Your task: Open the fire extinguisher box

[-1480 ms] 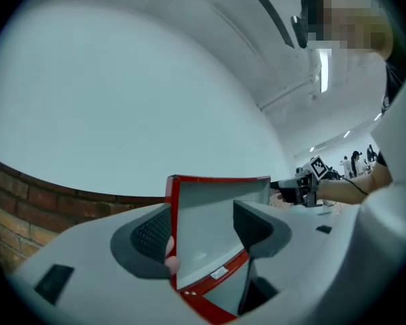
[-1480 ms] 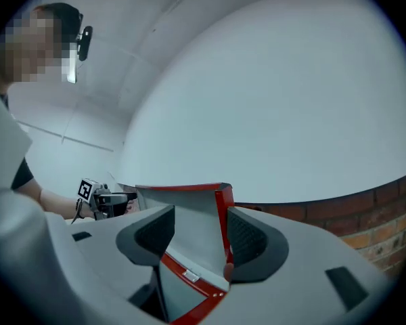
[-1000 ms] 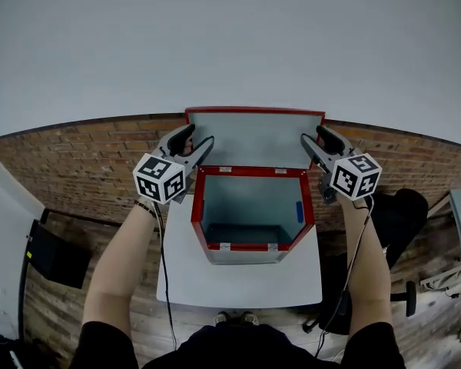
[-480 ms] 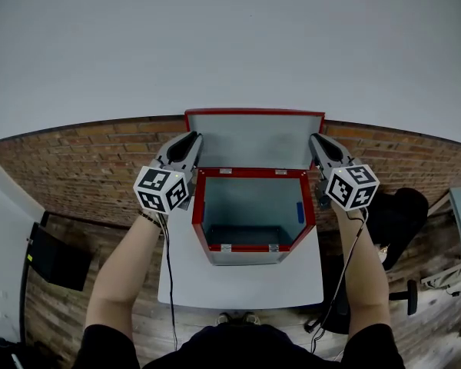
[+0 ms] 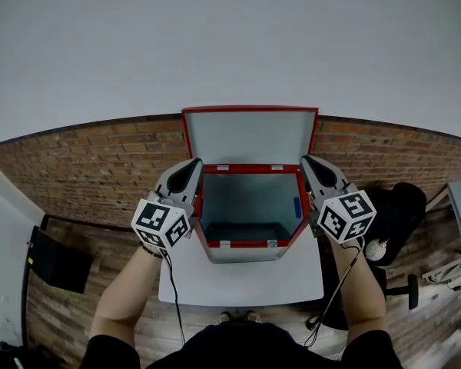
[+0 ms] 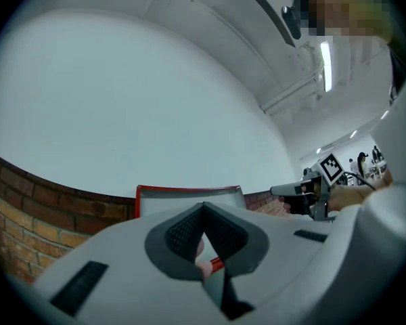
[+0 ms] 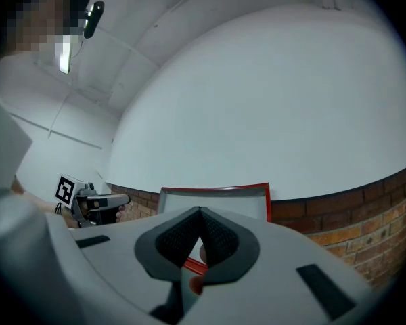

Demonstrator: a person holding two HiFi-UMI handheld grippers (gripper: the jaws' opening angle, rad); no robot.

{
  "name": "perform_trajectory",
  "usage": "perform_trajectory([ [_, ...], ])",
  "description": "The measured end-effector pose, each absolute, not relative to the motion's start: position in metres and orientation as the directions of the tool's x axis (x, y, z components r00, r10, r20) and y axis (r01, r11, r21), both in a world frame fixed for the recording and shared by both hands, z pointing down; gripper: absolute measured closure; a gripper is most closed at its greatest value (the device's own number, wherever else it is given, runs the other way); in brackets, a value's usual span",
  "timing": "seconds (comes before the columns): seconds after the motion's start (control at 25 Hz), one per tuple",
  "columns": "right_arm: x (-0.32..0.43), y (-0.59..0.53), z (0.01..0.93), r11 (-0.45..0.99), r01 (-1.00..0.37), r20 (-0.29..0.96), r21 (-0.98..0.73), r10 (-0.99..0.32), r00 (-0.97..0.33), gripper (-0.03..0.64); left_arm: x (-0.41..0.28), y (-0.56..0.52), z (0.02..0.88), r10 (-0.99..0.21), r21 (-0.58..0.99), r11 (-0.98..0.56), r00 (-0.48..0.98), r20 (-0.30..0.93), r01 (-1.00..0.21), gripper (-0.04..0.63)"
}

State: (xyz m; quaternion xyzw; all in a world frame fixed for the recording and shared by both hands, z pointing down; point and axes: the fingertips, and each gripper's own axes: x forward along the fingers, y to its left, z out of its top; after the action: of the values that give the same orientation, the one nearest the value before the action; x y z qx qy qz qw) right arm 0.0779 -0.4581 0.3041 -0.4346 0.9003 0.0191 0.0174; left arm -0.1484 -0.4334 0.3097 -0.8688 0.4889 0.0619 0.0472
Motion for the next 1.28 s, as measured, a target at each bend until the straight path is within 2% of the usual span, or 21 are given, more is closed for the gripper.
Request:
perform_trajectory([
  [0.6, 0.081, -0.371, 0.365, 0.631, -0.775, 0.038, -0.026, -0.774, -0.632, 0.597, -0.122, -0.341, 0.381, -0.826, 0.041, -0.562, 0.558, -0.075, -0.826, 0.548],
  [1.28, 0.067, -0.312, 0.437, 0.636, -0.768, 0.100, -0.074, -0.762, -0.640, 0.597, -0.101, -0.286, 0.447, -0.821, 0.140, -0.567, 0.572, -0.008, -0.812, 0.548],
])
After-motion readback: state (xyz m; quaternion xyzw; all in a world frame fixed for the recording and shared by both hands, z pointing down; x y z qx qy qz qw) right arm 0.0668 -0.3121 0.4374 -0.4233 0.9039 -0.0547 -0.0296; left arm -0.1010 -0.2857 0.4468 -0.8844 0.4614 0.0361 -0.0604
